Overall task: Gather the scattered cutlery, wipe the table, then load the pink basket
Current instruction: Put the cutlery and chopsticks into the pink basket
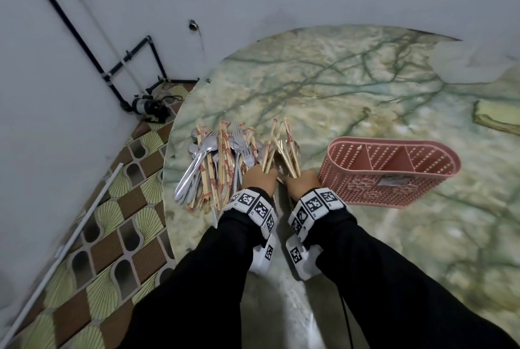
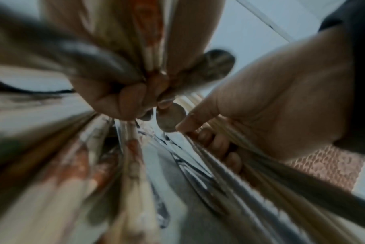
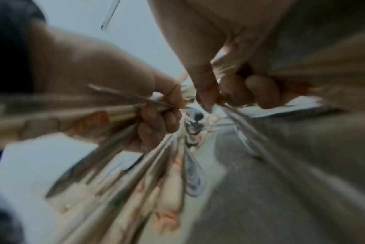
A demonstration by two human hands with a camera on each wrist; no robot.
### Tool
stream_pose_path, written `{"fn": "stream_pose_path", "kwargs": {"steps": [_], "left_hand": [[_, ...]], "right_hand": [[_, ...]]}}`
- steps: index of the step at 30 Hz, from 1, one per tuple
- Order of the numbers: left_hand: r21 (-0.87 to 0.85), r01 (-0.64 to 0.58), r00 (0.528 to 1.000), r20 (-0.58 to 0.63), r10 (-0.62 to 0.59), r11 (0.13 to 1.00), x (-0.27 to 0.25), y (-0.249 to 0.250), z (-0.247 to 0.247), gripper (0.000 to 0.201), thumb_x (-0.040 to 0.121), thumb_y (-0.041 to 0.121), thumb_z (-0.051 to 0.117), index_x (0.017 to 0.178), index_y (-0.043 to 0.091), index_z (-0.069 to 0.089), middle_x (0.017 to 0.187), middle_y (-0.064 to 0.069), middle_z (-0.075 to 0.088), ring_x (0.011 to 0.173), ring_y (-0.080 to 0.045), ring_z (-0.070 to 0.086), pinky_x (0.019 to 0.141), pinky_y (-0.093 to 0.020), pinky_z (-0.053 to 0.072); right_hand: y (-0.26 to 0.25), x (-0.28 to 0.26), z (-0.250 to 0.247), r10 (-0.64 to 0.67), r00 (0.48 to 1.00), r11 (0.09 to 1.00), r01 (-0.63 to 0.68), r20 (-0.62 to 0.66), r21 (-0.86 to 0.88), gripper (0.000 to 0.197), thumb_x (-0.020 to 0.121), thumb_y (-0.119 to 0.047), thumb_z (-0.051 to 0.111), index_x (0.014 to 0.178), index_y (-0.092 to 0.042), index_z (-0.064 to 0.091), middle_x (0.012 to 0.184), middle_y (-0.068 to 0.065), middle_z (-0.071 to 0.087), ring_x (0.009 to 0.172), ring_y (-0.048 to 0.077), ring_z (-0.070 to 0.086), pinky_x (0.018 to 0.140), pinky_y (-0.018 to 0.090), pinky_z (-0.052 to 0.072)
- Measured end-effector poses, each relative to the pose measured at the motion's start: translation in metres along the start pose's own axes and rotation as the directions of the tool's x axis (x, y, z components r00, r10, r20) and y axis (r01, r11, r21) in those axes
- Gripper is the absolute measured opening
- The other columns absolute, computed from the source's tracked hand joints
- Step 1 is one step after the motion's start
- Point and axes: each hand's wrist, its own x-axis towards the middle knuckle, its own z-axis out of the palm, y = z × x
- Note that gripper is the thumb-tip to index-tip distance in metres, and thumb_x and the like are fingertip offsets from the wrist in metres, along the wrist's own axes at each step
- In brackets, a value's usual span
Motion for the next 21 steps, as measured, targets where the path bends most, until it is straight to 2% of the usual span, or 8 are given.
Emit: {"fn": "stream_pose_path", "kwargs": {"steps": [2, 4, 6, 8, 12, 15, 18, 21], "left_hand": [[-0.107, -0.026, 1.000, 0.006, 0.027, 0.994, -0.004, -0.001, -0.002, 0.024, 0.092, 0.020, 0.047, 0.095, 0.000, 0.060, 0.088, -0.017, 0.061, 0.079, -0.030, 0.058, 0.075, -0.037, 0.048], [-0.300, 0.005, 0.999, 0.044, 0.008, 0.954, -0.010, -0.001, -0.006, 0.014, 0.094, 0.012, 0.042, 0.088, 0.006, 0.053, 0.069, -0.012, 0.054, 0.055, -0.024, 0.050, 0.051, -0.030, 0.047], [-0.400, 0.028, 0.997, 0.081, 0.004, 0.916, -0.016, 0.002, -0.011, 0.013, 0.095, 0.005, 0.036, 0.086, 0.007, 0.046, 0.063, -0.008, 0.051, 0.044, -0.017, 0.047, 0.040, -0.022, 0.039], [-0.446, 0.010, 0.991, 0.122, 0.050, 0.895, -0.022, 0.006, -0.016, 0.013, 0.094, 0.000, 0.035, 0.087, 0.006, 0.044, 0.065, -0.009, 0.055, 0.041, -0.013, 0.053, 0.043, -0.024, 0.042], [-0.540, -0.038, 0.984, 0.128, 0.127, 0.841, -0.030, 0.013, -0.024, 0.019, 0.094, -0.003, 0.042, 0.086, 0.013, 0.048, 0.072, -0.006, 0.056, 0.045, -0.009, 0.052, 0.042, -0.019, 0.043], [-0.586, -0.113, 0.977, 0.082, 0.198, 0.803, -0.034, 0.022, -0.032, 0.014, 0.092, -0.004, 0.044, 0.088, 0.009, 0.048, 0.066, -0.004, 0.052, 0.038, -0.004, 0.048, 0.037, -0.017, 0.041], [-0.618, -0.182, 0.963, 0.044, 0.265, 0.765, -0.039, 0.036, -0.040, 0.008, 0.093, -0.003, 0.041, 0.095, 0.004, 0.043, 0.065, -0.004, 0.048, 0.034, -0.003, 0.044, 0.035, -0.016, 0.037], [-0.648, -0.239, 0.943, 0.023, 0.331, 0.724, -0.050, 0.052, -0.046, 0.007, 0.097, 0.005, 0.039, 0.091, 0.008, 0.043, 0.065, -0.001, 0.043, 0.036, -0.004, 0.038, 0.037, -0.016, 0.035]], "right_hand": [[-0.002, -0.001, -0.002, -0.013, 0.999, 0.998, 0.011, 0.045, 0.054, 0.037, 0.085, -0.034, 0.064, 0.097, 0.000, 0.066, 0.090, 0.018, 0.067, 0.085, 0.031, 0.065, 0.080, 0.038, 0.052], [-0.005, -0.003, -0.005, -0.025, 0.997, 0.997, 0.020, 0.072, 0.080, 0.031, 0.088, -0.026, 0.059, 0.100, 0.002, 0.063, 0.087, 0.017, 0.064, 0.083, 0.031, 0.063, 0.077, 0.036, 0.050], [-0.007, -0.005, -0.010, -0.035, 0.995, 0.989, 0.022, 0.091, 0.148, 0.022, 0.092, -0.015, 0.050, 0.095, 0.004, 0.060, 0.075, 0.016, 0.060, 0.068, 0.028, 0.059, 0.065, 0.034, 0.050], [-0.010, -0.006, -0.016, -0.040, 0.992, 0.974, 0.012, 0.122, 0.224, 0.019, 0.094, -0.006, 0.045, 0.079, -0.001, 0.054, 0.062, 0.011, 0.054, 0.049, 0.021, 0.055, 0.048, 0.026, 0.049], [-0.019, -0.015, -0.032, -0.141, 0.973, 0.960, 0.091, 0.180, 0.264, 0.021, 0.091, 0.005, 0.043, 0.075, -0.009, 0.044, 0.058, 0.007, 0.047, 0.031, 0.007, 0.046, 0.040, 0.021, 0.042], [-0.028, -0.026, -0.043, -0.224, 0.958, 0.921, 0.147, 0.180, 0.361, 0.021, 0.093, 0.003, 0.041, 0.077, -0.010, 0.041, 0.057, 0.005, 0.043, 0.030, 0.005, 0.041, 0.036, 0.017, 0.035], [-0.035, -0.037, -0.058, -0.301, 0.940, 0.870, 0.201, 0.163, 0.451, 0.017, 0.093, 0.003, 0.043, 0.081, -0.011, 0.043, 0.057, 0.005, 0.044, 0.035, 0.007, 0.042, 0.038, 0.019, 0.036], [-0.043, -0.049, -0.079, -0.371, 0.920, 0.817, 0.261, 0.123, 0.514, 0.014, 0.095, -0.003, 0.047, 0.083, -0.008, 0.051, 0.060, 0.003, 0.046, 0.044, 0.009, 0.044, 0.043, 0.019, 0.038]]}}
